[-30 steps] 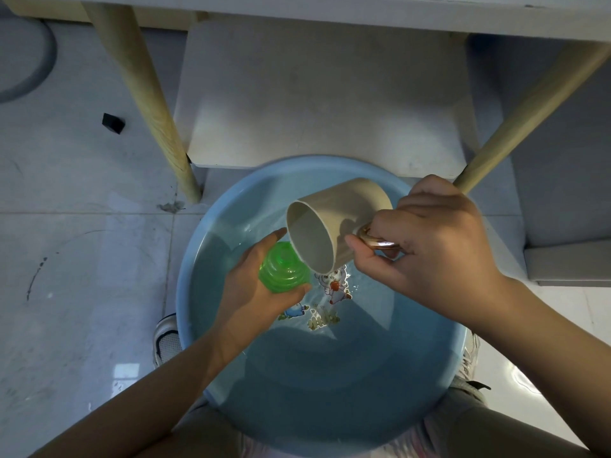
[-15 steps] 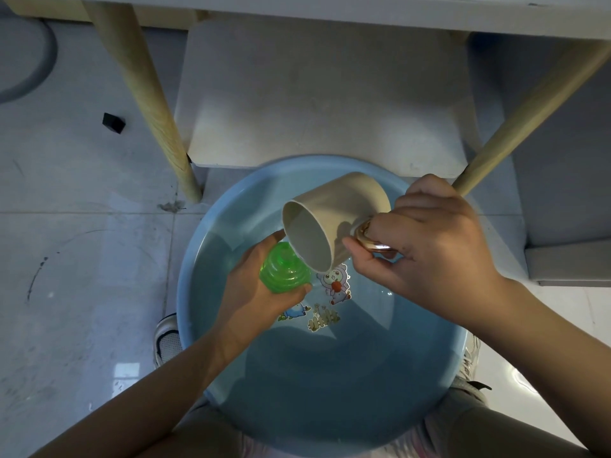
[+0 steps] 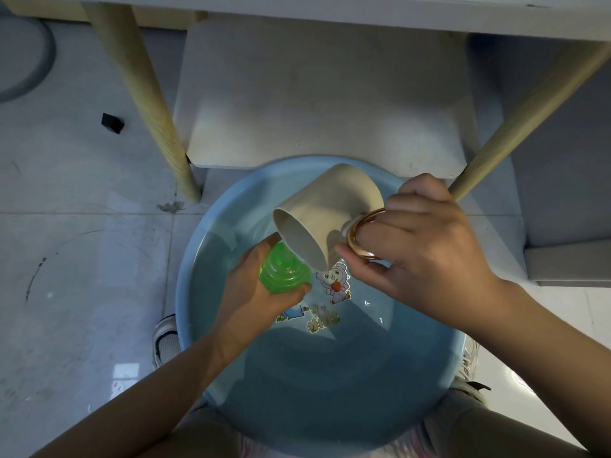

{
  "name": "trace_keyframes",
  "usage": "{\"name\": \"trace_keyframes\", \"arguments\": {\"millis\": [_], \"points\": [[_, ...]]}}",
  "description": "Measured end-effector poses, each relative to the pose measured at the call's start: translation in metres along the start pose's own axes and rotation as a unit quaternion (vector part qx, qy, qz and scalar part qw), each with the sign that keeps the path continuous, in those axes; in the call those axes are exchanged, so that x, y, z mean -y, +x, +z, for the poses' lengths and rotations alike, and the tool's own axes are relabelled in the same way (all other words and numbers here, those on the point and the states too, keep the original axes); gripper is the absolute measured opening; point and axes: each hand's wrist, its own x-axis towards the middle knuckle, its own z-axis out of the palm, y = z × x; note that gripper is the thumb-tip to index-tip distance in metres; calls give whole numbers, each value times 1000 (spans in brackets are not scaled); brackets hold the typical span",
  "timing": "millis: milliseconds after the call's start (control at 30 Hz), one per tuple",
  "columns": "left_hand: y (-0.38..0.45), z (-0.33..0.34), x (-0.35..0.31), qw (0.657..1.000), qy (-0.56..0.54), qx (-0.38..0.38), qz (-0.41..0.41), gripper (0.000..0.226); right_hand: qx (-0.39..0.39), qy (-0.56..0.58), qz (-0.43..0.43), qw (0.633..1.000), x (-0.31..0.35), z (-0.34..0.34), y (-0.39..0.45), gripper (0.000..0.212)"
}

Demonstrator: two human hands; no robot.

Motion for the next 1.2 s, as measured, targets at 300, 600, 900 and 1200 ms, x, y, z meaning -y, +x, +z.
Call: {"name": "trace_keyframes", "arguments": {"millis": [300,600,900,1200], "points": [[0,1,0,1000,2,7,-8,62,-1,2,-20,1000,1,-2,2,33],[1,1,5,1000,-5,1,-3,56,-9,3,-28,1000,0,-1,2,37],[2,2,6,1000,-13,-1,2,62,-14,12,44,999,0,0,0,35],[-2,-1,6,998,-59,-33,-2,71,4,-20,278,960,-20,28,-24,35]]}}
